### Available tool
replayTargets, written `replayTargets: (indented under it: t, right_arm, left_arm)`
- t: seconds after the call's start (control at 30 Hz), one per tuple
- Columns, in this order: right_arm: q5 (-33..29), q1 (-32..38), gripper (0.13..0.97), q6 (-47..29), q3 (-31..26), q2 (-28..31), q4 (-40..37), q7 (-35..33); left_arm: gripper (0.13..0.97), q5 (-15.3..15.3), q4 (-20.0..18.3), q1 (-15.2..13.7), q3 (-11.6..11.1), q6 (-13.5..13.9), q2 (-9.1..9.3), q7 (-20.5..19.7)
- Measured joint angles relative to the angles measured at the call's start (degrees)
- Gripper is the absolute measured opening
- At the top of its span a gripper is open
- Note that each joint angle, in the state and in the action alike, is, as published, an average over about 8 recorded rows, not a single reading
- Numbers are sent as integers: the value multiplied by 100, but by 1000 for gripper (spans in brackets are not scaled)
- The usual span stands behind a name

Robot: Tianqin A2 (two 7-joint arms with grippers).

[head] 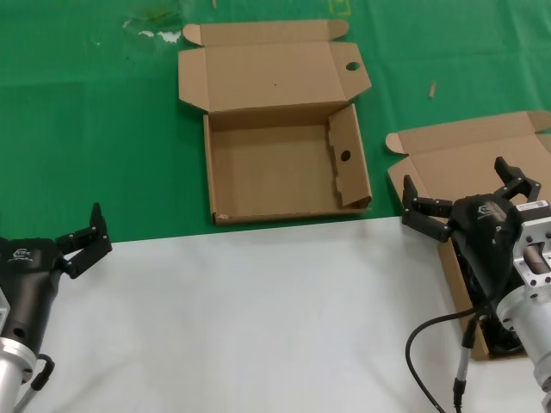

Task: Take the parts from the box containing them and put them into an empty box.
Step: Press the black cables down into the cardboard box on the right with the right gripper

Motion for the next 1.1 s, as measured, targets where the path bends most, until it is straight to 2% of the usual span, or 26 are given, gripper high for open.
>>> replayTargets:
  t: [0.4,0.53,0.7,0.87,1.0,1.1]
  right_arm:
    - [7,7,966,6,-21,9,0,5]
    - [146,143,966,109,-438,336,16,46]
    - [826,513,966,442,-1652,1414,157,-157]
    - [1863,694,966,664,-2593,2729,563,-877]
    - [1987,335,966,412,-2519,3731,936,-1103]
    - [1432,-252,966,-54,-1971,4473,1136,-785]
  left_arm:
    - [966,0,0,0,0,0,0,0]
    - [966,0,0,0,0,0,0,0]
    - [966,0,0,0,0,0,0,0]
    - [966,0,0,0,0,0,0,0]
    - [966,0,0,0,0,0,0,0]
    - [966,0,0,0,0,0,0,0]
